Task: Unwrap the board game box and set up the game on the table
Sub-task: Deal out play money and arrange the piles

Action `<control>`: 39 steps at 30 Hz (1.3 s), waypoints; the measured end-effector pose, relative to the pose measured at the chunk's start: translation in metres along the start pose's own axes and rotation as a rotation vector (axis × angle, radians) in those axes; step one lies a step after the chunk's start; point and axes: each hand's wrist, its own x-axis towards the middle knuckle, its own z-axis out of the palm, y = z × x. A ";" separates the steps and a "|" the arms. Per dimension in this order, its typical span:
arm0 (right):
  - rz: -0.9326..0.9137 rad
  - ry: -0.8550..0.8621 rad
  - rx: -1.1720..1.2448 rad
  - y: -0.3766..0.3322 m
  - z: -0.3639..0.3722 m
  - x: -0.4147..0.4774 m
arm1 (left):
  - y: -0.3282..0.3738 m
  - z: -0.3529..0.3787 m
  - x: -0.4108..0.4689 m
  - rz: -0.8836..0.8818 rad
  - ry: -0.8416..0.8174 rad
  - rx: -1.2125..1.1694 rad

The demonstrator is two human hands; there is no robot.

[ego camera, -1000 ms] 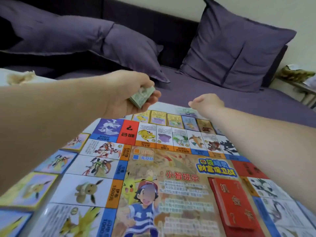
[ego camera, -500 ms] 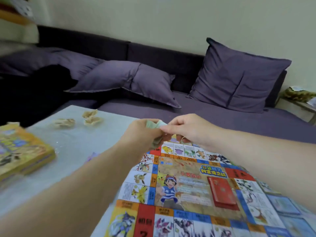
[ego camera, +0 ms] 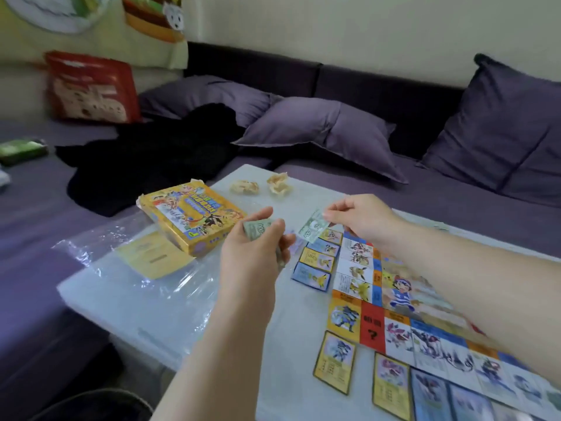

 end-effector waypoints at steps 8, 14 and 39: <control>0.045 0.048 -0.082 0.013 0.057 0.054 | 0.025 -0.028 0.021 -0.007 0.098 -0.198; 0.134 0.059 -0.169 0.024 0.067 0.072 | 0.023 -0.028 0.031 -0.078 0.082 -0.206; -0.047 0.115 0.060 0.034 -0.151 -0.237 | -0.065 0.114 -0.140 -0.469 -0.830 0.247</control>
